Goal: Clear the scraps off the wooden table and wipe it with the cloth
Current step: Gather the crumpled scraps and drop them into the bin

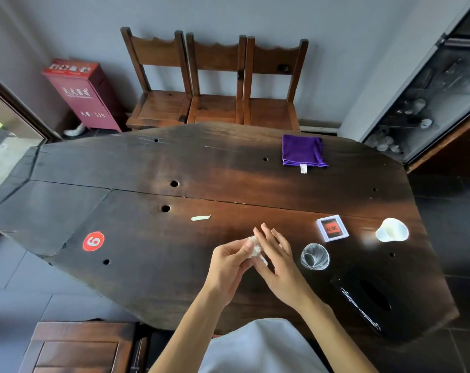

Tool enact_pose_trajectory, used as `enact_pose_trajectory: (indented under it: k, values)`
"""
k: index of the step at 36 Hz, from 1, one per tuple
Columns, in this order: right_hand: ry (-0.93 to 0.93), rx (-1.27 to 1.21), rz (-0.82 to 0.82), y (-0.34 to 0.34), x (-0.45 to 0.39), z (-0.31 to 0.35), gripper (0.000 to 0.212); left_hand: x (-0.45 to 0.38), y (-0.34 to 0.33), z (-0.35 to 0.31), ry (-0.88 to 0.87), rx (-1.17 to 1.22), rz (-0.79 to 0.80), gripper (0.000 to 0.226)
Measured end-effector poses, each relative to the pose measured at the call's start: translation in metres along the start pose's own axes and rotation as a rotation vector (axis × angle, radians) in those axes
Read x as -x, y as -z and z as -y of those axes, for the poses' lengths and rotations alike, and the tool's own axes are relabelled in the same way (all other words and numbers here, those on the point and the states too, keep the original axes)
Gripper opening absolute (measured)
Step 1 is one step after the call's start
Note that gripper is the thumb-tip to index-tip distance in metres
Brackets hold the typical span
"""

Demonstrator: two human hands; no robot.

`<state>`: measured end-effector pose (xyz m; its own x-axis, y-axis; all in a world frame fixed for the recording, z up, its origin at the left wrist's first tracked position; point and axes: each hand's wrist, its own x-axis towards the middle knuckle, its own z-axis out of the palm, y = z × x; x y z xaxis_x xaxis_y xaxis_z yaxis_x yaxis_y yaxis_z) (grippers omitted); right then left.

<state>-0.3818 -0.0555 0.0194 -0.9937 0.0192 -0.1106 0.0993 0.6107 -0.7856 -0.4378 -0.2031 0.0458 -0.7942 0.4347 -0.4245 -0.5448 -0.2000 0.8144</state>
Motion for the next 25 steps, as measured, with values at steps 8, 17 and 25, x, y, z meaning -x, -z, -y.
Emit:
enact_pose_trajectory:
  k: [8,17,25]
  values:
    - [-0.036,0.111,-0.446,0.025,0.012,0.001,0.021,-0.005,0.010,-0.011,-0.140,-0.385,-0.248,0.043]
    - [-0.193,0.626,-0.504,0.034,0.042,0.009,0.066,0.004,0.006,-0.013,-0.443,-0.820,-0.298,0.037]
    - [-0.413,0.699,-0.521,0.024,0.091,0.002,0.076,0.011,-0.002,0.008,-0.557,-0.989,-0.097,0.035]
